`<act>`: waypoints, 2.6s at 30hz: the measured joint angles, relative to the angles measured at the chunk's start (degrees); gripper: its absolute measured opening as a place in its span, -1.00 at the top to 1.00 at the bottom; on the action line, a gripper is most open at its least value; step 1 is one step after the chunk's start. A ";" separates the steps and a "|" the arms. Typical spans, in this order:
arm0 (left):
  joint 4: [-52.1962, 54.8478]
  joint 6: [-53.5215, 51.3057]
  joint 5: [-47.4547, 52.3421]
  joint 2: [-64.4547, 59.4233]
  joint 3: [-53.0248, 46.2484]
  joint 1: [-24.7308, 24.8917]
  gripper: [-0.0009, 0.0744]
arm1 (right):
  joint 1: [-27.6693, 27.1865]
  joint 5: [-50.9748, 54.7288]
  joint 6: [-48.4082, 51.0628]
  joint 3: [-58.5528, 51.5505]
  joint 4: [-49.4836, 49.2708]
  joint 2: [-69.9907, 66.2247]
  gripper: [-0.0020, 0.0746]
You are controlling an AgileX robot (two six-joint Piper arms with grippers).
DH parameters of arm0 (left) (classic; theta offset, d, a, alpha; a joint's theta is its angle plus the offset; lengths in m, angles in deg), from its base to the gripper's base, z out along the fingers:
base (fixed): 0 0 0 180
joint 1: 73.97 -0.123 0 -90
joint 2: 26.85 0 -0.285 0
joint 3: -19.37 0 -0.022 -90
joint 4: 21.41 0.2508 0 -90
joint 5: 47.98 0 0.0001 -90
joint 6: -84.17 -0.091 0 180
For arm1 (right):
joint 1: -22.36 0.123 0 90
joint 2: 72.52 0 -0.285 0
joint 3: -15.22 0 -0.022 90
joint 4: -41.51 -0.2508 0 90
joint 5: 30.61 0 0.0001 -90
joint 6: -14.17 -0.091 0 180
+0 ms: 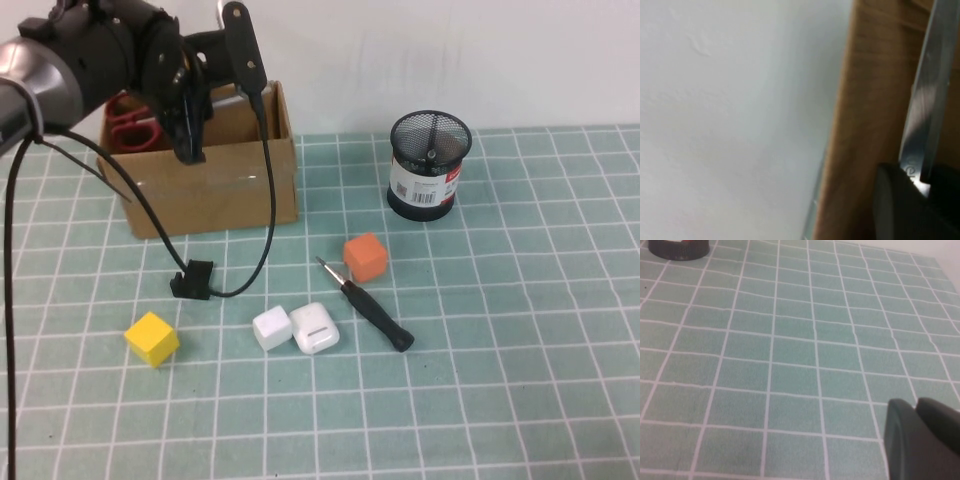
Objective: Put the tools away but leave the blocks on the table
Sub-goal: Place the Scissors into the box, then pick up the black Screwdriver from the table
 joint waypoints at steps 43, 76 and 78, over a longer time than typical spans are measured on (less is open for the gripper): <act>-9.56 20.47 1.81 27.09 -13.29 6.82 0.93 | 0.00 0.00 -0.07 0.00 0.00 0.00 0.97; -6.42 57.26 -5.50 71.90 -66.13 2.84 0.98 | 0.00 0.00 0.00 0.00 0.00 0.00 0.97; -5.45 57.38 -7.51 72.14 -66.67 2.84 0.98 | 0.00 0.00 0.00 0.00 0.00 0.00 0.97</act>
